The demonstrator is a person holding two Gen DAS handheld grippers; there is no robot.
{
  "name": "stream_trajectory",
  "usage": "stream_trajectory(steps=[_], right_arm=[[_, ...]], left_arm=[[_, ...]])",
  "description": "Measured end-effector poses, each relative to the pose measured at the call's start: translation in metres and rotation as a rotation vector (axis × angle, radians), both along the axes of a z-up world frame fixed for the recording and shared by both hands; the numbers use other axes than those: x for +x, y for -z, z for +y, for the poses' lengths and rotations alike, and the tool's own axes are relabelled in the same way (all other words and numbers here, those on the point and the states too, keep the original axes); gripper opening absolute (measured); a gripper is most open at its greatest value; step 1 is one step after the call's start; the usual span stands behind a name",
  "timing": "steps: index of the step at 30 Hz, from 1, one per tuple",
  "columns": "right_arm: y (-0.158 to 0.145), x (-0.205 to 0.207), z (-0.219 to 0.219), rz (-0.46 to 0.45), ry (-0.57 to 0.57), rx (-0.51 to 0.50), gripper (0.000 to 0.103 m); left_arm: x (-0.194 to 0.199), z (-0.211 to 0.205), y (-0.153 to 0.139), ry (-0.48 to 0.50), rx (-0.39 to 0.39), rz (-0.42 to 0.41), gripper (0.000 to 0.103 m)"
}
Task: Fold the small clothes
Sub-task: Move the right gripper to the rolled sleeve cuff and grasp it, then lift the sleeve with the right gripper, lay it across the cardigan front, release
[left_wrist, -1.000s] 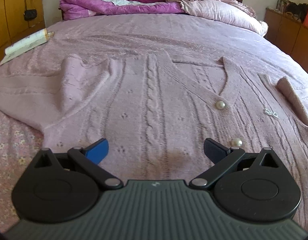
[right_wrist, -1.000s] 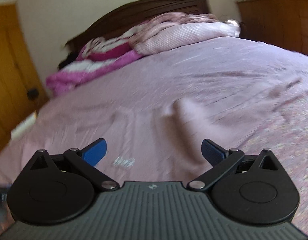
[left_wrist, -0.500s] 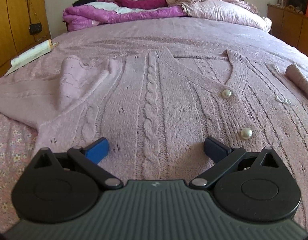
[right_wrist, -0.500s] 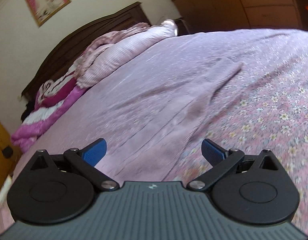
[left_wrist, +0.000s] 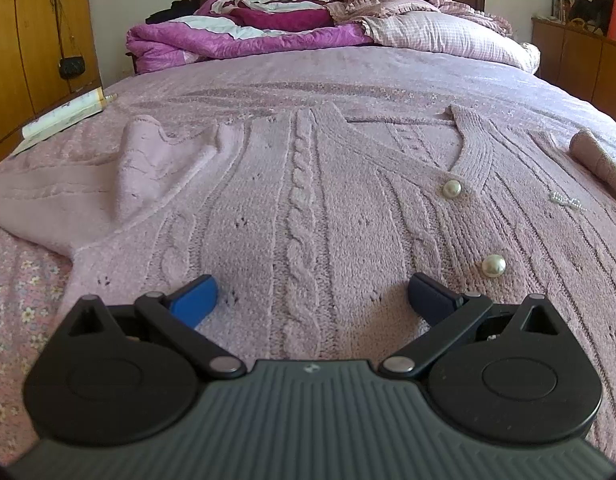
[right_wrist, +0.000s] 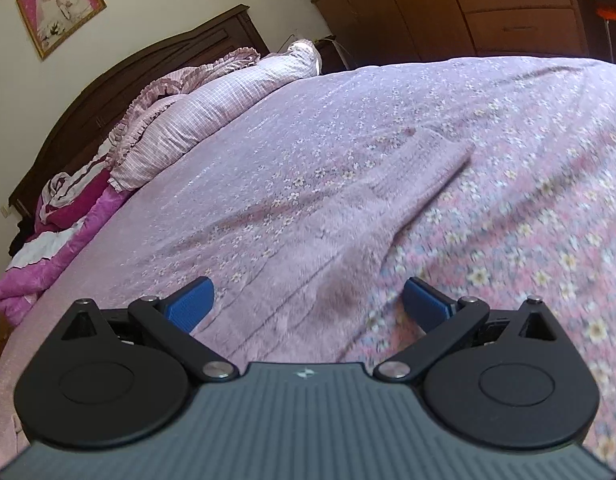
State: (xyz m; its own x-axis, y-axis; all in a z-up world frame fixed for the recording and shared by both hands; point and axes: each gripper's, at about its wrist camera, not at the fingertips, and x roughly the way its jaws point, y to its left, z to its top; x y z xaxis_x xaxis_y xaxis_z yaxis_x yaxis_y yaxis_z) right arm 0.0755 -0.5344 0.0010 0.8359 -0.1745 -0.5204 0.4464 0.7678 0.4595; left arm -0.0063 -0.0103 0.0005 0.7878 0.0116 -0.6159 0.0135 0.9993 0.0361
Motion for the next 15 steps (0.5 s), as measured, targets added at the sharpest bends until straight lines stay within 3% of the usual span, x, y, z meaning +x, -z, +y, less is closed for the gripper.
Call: stream_trajectory(steps=[3,6,8,10,15], right_arm=[[0.001,0.007,-0.001,0.002,0.010,-0.018,0.091],[0.003,0.012,0.001,0.020,0.012,-0.038,0.064],[0.003,0.011,0.001,0.016,-0.002,-0.024,0.027],[0.002,0.005,0.004,0.002,-0.010,-0.006,0.013],[-0.015,-0.019,0.004,-0.086,-0.015,-0.004,0.007]], left_arm=[[0.000,0.000,0.000,0.000,0.000,-0.002,0.103],[0.000,0.000,0.000,0.000,-0.001,-0.004,0.103],[0.000,0.000,0.000,0.000,-0.002,-0.003,0.103],[0.000,0.000,0.001,0.000,-0.001,-0.004,0.103],[0.000,0.000,0.000,0.000,-0.001,-0.005,0.103]])
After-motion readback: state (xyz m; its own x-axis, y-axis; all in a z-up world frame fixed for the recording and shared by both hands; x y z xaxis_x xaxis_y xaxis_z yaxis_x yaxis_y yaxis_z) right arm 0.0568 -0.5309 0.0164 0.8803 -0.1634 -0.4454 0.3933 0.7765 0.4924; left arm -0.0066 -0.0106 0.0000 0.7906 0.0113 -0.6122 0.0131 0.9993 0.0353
